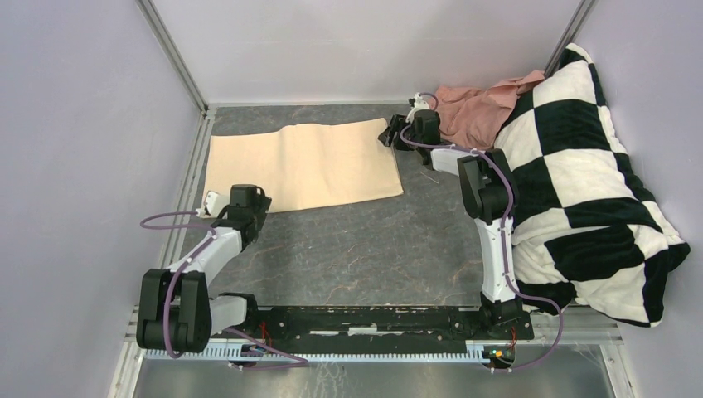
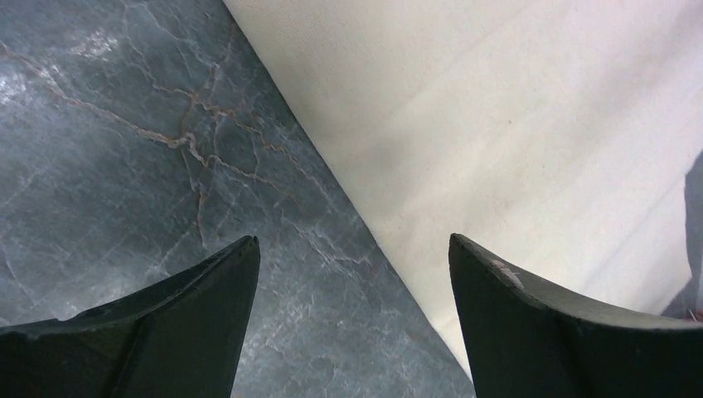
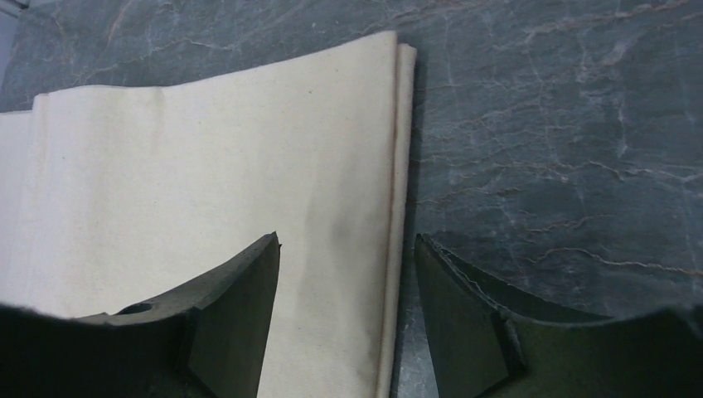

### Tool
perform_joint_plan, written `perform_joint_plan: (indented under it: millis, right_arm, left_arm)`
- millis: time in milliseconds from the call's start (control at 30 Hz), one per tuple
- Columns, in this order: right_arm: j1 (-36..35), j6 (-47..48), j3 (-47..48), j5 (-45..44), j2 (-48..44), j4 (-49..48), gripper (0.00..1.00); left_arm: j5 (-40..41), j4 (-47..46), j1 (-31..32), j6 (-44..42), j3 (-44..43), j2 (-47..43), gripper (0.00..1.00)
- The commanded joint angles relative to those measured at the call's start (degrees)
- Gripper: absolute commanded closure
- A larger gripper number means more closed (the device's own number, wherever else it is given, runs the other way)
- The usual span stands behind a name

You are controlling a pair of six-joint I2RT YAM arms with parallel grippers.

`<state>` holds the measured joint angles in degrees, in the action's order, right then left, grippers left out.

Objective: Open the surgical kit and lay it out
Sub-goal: Open the surgical kit at the center of the board.

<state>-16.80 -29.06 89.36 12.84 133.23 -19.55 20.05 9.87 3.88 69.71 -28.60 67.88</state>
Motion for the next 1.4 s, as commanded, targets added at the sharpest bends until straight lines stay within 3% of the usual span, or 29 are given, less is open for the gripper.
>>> perform_joint_plan:
  millis: [0,133,333,467,933,1233,1367]
  right_arm:
    - [0.14,0.92,1.55,-1.14,0.80,1.06,0.33]
    - [0.19,1.12,1.46,-1.29,1.47,0.33,0.42]
    - [0.27,0.81,1.02,-1.12,1.66,0.28,0.74]
    - [0.56,1.06,-1.38,-1.96,-0.07,0.03,0.88]
    - [1.77,1.37,-7.71,-1.42,-4.47,-2.59,0.86]
    - [2.34,1.63,-6.74,0.85,-4.31,-2.15,0.70]
    - [2.41,1.73,-6.62,2.15,-3.85,-1.84,0.65]
  left_arm:
    - [6.05,-5.31,-0.30,3.03,0.05,2.85,0.11]
    - [6.14,-8.10,-1.41,2.19,-0.49,6.67,0.10]
    - [4.16,-11.76,-3.06,-0.71,-3.40,13.04,0.10]
    - [4.50,-12.81,-3.39,-2.81,-6.28,16.78,0.10]
    - [4.62,-15.32,-3.79,-8.82,-16.71,28.52,0.10]
    - [5.52,-14.72,-3.79,-8.90,-13.23,25.28,0.03]
    - [2.14,-14.49,-5.63,-11.64,-17.36,28.82,0.05]
